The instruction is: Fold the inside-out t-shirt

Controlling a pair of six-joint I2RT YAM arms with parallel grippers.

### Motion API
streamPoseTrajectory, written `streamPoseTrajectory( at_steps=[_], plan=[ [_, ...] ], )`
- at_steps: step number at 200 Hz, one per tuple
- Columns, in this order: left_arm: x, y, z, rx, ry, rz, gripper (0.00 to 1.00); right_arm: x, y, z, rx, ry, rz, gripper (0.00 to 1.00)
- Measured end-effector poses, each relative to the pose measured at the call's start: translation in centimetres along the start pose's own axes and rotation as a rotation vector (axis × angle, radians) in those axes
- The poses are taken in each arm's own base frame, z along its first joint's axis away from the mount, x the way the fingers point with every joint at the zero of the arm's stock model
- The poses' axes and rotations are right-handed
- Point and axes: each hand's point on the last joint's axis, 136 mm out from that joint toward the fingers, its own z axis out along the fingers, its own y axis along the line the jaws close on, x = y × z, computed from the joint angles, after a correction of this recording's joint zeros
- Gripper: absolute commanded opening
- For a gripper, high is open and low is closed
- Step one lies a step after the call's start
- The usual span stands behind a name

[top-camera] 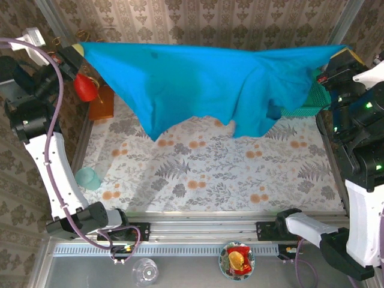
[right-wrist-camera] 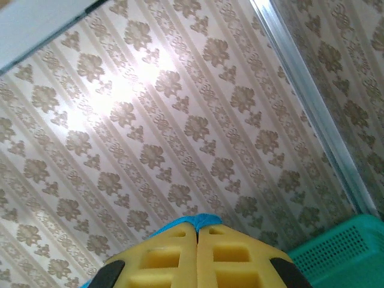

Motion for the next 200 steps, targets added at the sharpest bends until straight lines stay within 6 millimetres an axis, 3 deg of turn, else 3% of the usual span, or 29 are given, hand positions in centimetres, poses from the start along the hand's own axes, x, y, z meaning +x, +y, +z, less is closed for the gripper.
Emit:
streamPoseTrajectory(
  at_steps=[42, 70, 117, 144, 171, 200],
  plan=[
    [-1.8, -3.6, -2.1, 0.037, -0.072, 0.079, 0.0, 0.3, 0.0, 0.0, -0.002, 0.006, -0.02, 0.0],
    [-2.7, -5.8, -4.5, 0.027, -0.129, 0.142, 0.0, 0.1, -0.2, -1.1, -0.025, 0.006, -0.018, 0.0],
    [-3.6, -10.0, -7.6, 0.01, -0.199, 0.231, 0.0, -2.9, 0.3, -5.0, -0.116, -0.048, 0.026, 0.0],
    [-5.3, -12.6, -8.3, 0.035, -0.236, 0.291, 0.0, -4.4, 1.0, -5.8, -0.154, -0.076, 0.042, 0.0],
    [-6.2, -12.4, -7.9, 0.041, -0.247, 0.301, 0.0, -5.5, 2.4, -4.6, -0.173, -0.091, 0.049, 0.0],
    [-6.0, -8.8, -5.4, 0.046, -0.213, 0.238, 0.0, -3.7, 3.7, -0.9, -0.161, -0.055, 0.029, 0.0]
  ],
)
